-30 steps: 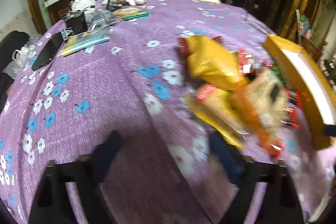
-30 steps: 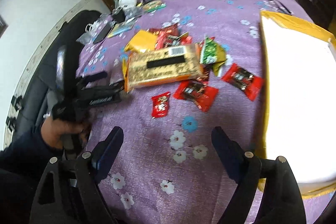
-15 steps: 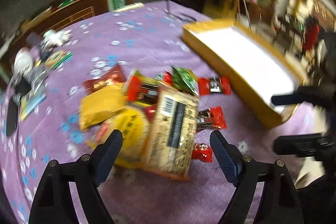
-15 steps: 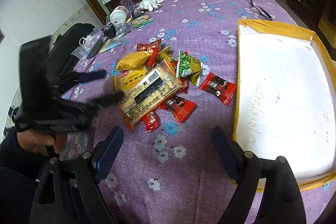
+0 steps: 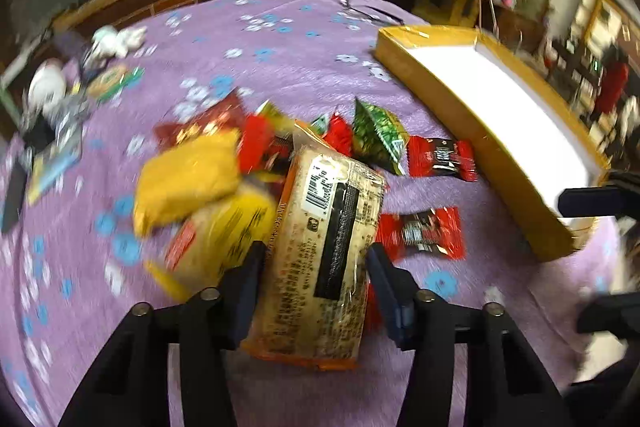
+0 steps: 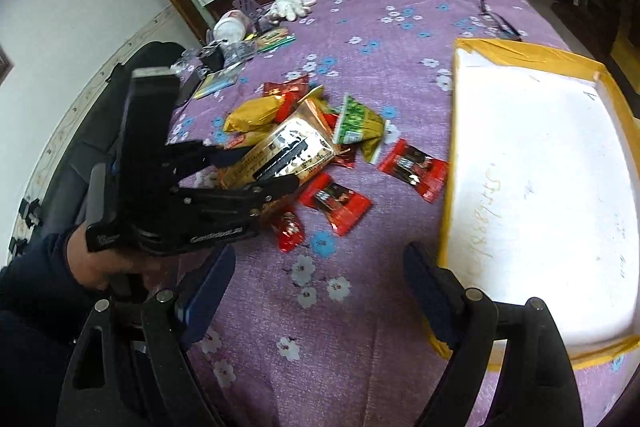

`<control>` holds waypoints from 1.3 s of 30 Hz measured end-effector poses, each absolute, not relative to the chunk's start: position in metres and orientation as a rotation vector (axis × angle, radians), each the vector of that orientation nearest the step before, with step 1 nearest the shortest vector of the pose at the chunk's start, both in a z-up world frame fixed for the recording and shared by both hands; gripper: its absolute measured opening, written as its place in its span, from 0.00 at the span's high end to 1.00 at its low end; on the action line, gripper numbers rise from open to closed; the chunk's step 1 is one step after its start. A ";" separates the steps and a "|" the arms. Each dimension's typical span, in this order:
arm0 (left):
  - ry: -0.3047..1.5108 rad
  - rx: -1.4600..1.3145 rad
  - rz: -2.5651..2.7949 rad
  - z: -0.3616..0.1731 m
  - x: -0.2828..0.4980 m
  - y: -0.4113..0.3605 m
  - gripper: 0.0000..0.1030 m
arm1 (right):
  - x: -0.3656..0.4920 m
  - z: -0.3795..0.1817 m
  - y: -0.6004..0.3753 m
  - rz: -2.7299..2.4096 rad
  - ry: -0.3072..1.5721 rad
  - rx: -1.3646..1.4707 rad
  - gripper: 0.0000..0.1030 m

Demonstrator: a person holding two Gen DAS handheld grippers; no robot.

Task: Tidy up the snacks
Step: 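Grasp the cracker pack with left tool while right tool grasps a red candy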

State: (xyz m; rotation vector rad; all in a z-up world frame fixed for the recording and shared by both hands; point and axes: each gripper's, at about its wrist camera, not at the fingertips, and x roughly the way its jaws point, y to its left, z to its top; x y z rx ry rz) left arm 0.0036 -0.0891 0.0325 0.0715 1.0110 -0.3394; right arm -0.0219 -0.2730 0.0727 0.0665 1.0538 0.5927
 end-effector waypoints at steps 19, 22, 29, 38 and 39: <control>1.047 -0.046 -0.343 0.046 -0.064 -0.052 0.31 | 0.049 0.027 -0.207 0.645 1.196 -0.301 0.52; 1.058 0.005 -0.341 0.043 -0.056 -0.064 0.29 | 0.051 0.017 -0.205 0.642 1.221 -0.339 0.55; 1.094 0.087 -0.277 0.023 -0.041 -0.079 0.30 | 0.039 0.015 -0.202 0.580 1.183 -0.383 0.73; 1.059 -0.049 -0.304 0.020 -0.048 -0.069 0.49 | 0.012 0.032 -0.227 0.560 1.162 -0.128 0.76; 1.065 -0.051 -0.306 0.020 -0.049 -0.068 0.49 | 0.010 0.033 -0.229 0.563 1.160 -0.118 0.76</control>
